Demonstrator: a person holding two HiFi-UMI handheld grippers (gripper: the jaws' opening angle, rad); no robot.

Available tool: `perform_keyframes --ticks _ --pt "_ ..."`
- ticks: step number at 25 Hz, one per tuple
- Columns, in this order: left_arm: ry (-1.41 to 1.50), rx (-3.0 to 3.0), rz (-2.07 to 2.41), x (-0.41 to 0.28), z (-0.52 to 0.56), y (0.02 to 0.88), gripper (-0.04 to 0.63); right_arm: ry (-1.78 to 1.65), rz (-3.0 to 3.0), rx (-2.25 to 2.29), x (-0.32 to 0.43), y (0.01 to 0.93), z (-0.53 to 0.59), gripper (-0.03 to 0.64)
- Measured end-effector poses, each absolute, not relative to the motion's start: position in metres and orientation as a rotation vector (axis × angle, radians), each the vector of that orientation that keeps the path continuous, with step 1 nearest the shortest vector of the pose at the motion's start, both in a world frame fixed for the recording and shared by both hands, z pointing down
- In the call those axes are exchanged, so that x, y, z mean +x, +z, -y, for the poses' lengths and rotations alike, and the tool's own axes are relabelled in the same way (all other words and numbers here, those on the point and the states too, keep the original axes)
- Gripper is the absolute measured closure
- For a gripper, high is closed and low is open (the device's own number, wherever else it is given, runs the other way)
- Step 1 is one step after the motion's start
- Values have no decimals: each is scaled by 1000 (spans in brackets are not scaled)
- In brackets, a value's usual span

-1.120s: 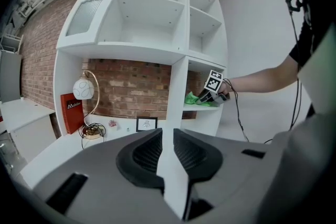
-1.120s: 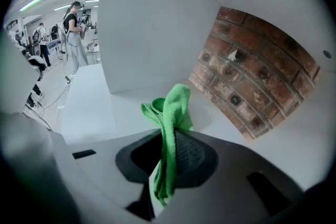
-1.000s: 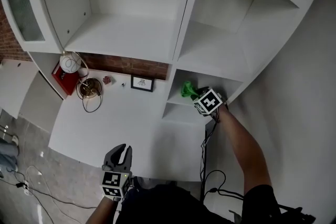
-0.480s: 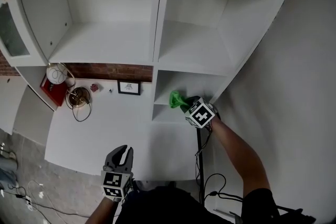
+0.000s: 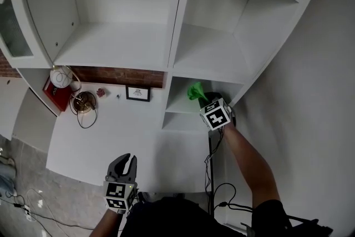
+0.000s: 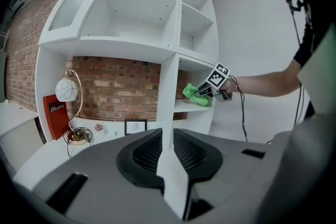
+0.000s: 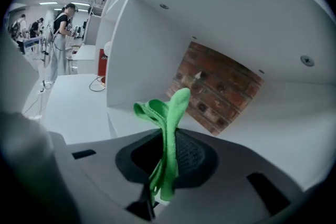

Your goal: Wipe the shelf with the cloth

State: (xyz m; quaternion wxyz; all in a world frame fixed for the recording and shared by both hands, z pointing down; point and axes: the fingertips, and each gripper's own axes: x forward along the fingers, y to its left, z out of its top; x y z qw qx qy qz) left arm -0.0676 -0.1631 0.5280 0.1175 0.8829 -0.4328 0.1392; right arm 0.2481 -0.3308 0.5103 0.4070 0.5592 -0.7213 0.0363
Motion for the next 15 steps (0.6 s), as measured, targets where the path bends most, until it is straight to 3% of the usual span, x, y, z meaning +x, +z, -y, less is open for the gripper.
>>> perform_keyframes --ticks 15 --pt "326 2375 1485 -173 160 548 531 -2 1210 1334 319 535 422 571"
